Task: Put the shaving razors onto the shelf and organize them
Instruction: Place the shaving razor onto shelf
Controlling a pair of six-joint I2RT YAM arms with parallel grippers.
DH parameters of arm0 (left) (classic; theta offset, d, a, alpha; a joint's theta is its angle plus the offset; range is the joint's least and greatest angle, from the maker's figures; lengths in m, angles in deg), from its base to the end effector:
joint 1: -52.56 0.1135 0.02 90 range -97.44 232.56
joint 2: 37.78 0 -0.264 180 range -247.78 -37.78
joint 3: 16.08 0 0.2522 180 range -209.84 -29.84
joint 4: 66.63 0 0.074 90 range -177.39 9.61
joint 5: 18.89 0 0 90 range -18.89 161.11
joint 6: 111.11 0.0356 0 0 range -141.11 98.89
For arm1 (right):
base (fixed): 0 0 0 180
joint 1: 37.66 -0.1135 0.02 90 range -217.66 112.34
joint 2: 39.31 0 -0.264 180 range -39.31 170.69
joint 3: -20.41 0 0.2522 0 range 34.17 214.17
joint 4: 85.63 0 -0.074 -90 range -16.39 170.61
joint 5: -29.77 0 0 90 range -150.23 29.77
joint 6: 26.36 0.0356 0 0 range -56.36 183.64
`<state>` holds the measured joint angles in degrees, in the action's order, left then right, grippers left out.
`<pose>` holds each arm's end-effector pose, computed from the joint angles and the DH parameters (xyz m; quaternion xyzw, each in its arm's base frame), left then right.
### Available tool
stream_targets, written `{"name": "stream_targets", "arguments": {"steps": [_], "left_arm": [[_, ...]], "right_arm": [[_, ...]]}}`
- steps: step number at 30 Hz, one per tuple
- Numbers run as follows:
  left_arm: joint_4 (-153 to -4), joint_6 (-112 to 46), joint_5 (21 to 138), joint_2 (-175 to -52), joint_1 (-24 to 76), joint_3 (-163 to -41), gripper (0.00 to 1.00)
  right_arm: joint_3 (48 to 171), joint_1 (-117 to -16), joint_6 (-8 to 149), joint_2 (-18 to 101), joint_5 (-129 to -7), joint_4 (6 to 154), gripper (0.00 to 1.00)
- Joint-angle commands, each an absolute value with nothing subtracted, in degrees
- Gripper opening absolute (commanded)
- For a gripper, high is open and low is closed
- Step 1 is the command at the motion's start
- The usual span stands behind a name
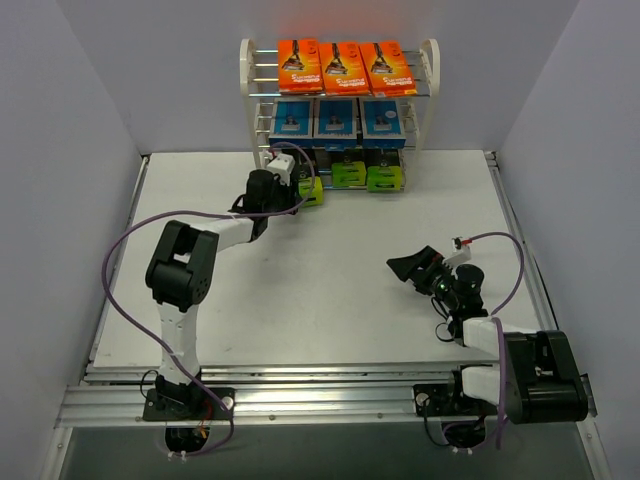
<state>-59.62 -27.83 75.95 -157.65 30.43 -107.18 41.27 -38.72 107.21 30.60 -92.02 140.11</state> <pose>0.4382 -0.1814 0.1805 0.1344 0.8165 -0.1735 0.5341 0.1983 0.0224 0.1649 0.0784 0.7200 0.4349 0.5351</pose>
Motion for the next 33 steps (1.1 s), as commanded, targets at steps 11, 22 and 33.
{"name": "stream_targets", "arguments": {"steps": [11, 22, 33], "left_arm": [[-63.2, -27.1, 71.8, -160.7, 30.1, -114.6, 0.50], [-62.8, -27.1, 69.3, -163.1, 29.8, -119.3, 0.50], [-61.6, -26.9, 64.5, -165.0, 29.6, -122.6, 0.49]], "right_arm": [[41.6, -37.9, 106.4, 32.5, -93.6, 145.2, 1.00], [41.7, -37.9, 106.6, 34.9, -93.9, 147.0, 1.00], [42.0, -37.9, 106.8, 37.0, -94.2, 148.6, 1.00]]}}
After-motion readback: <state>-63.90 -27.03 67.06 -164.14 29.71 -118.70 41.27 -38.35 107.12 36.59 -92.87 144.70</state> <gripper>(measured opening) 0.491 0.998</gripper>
